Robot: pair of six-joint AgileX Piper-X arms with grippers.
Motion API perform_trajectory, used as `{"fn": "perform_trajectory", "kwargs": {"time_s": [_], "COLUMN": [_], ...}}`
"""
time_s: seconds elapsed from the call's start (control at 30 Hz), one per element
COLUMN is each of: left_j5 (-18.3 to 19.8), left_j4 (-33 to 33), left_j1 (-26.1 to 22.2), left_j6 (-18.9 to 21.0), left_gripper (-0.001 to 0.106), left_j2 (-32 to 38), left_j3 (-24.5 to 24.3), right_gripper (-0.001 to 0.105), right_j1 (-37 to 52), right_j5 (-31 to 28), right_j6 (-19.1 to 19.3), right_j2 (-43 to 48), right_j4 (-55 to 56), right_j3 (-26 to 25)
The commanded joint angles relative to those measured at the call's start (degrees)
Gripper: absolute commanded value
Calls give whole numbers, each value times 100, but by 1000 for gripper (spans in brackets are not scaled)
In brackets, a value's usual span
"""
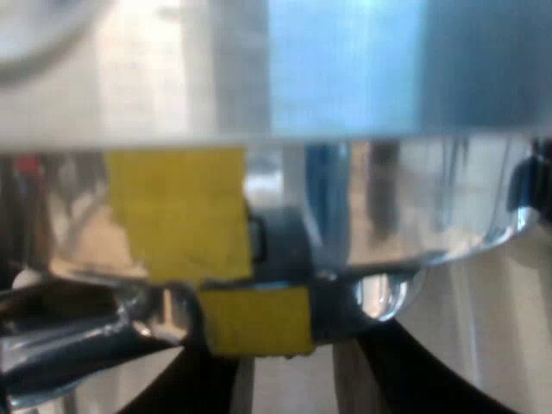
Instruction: Put the handle in the coffee machine
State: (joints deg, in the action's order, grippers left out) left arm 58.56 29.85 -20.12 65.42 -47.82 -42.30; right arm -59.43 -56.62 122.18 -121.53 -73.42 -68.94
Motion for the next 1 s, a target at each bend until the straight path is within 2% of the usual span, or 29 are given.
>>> {"fn": "perform_trajectory", "kwargs": {"time_s": [0.03,0.07,0.17,0.2,0.23,0.27,0.3,0.37,0.43,0.7,1.0], "left_j5": [-547,-760,-957,-1021,-1283,-1719,-1853,-2487,-2684,-2699,-2600], "left_j4": [862,1160,1876,2028,2259,2412,2449,2592,2611,2896,3648], "left_j1": [200,299,500,544,635,716,743,874,909,927,1000], "left_j6": [22,9,-76,-128,-217,-385,-454,-855,-1046,-1181,-1857], "left_gripper": [1,1,1,1,1,1,1,1,1,1,1], "left_j2": [-284,-532,-1083,-1210,-1405,-1634,-1742,-2119,-2326,-2755,-2876], "left_j3": [-618,-906,-1536,-1612,-1813,-1966,-2028,-2162,-2163,-2163,-2125], "right_gripper": [26,26,26,26,26,26,26,26,26,26,26], "right_j1": [12,12,12,12,12,12,12,12,12,12,12], "right_j5": [137,137,137,137,137,137,137,137,137,137,137], "right_j6": [13,13,13,13,13,13,13,1,1,1,-22], "right_j2": [301,301,301,301,301,301,301,301,301,301,301], "right_j4": [-600,-600,-600,-600,-600,-600,-600,-600,-600,-600,-600], "right_j3": [-108,-108,-108,-108,-108,-108,-108,-108,-108,-108,-108]}}
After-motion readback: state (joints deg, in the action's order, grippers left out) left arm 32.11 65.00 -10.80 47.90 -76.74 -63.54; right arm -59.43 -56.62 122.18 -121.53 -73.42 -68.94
